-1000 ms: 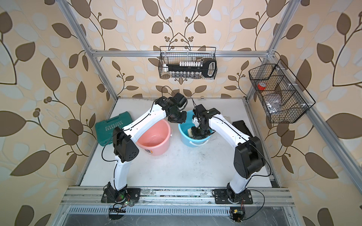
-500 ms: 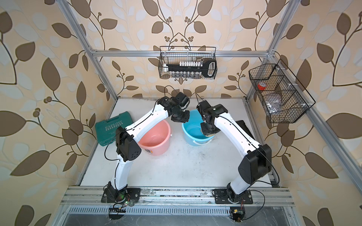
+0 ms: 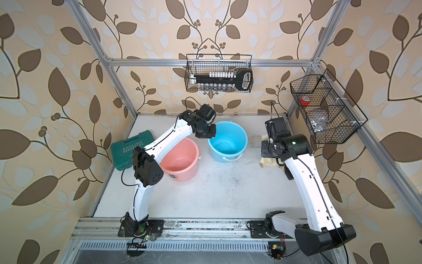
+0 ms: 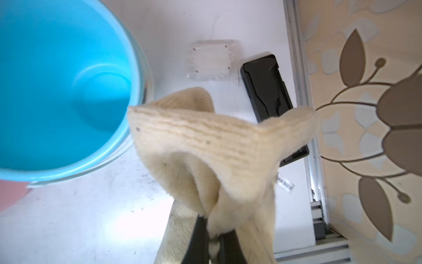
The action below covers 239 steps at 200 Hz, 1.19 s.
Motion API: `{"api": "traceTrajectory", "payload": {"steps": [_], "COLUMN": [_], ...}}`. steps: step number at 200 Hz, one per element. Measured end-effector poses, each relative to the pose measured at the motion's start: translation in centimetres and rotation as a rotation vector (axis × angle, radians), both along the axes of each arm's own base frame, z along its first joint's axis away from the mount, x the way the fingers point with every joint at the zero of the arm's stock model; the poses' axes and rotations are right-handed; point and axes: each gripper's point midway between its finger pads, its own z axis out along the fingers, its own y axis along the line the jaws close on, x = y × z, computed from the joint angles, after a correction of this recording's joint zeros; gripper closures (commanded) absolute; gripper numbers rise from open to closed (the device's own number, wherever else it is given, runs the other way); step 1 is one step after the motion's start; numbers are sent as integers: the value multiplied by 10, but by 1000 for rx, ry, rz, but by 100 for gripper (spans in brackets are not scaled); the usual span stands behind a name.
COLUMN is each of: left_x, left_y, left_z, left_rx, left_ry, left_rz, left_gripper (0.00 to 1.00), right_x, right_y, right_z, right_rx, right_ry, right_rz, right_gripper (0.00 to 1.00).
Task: Wipe the inside of the bucket with a cloth
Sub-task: Place the bucket at the center of the board, then pick up the bucket from the center of the board.
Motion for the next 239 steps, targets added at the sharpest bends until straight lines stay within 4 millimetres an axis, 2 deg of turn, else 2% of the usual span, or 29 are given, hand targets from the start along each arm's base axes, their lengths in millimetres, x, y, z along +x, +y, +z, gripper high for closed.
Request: {"api": "traceTrajectory", "payload": {"steps": [11, 30, 53, 65, 92, 113, 124, 134, 143, 151, 163, 184, 196, 217, 239], "left_x": [4, 12, 16, 17, 21, 22, 22, 22, 22, 21, 17, 9, 0, -21, -48], "left_y": [0, -3, -4, -3, 1, 4, 4, 4, 5, 6, 9, 25, 43, 93, 152], "left_z": [-1, -5, -14, -18, -21, -21, -19, -18, -13, -6, 9, 51, 77, 115, 127], "left_rx": [-12, -35, -51, -56, -64, -65, -64, -68, -67, -74, -85, -111, -117, -106, -66], "left_ry": [5, 15, 41, 54, 67, 70, 64, 64, 52, 43, 22, -38, -83, -158, -195], "left_rz": [8, 12, 22, 26, 42, 47, 41, 47, 36, 40, 44, 66, 94, 181, 291], "left_gripper": [100, 86, 66, 59, 51, 41, 35, 23, 7, 2, 1, 1, 1, 1, 1], "right_x": [-3, -4, 3, 7, 12, 14, 15, 17, 19, 21, 21, 21, 21, 17, 13], "right_y": [7, 20, 40, 51, 68, 77, 81, 86, 90, 95, 105, 133, 151, 184, 216], "right_z": [5, 11, 13, 12, 14, 21, 24, 27, 31, 35, 41, 53, 60, 67, 70], "right_rx": [55, 145, 249, 301, 380, 422, 441, 461, 474, 482, 493, 499, 500, 498, 491], "right_ry": [-44, -93, -117, -119, -132, -154, -158, -162, -168, -173, -177, -176, -175, -161, -143], "right_rz": [23, 70, 134, 169, 224, 262, 281, 299, 317, 334, 373, 470, 529, 621, 697], "right_gripper": [100, 100, 100, 100, 100, 100, 100, 100, 100, 100, 100, 100, 100, 100, 100]}}
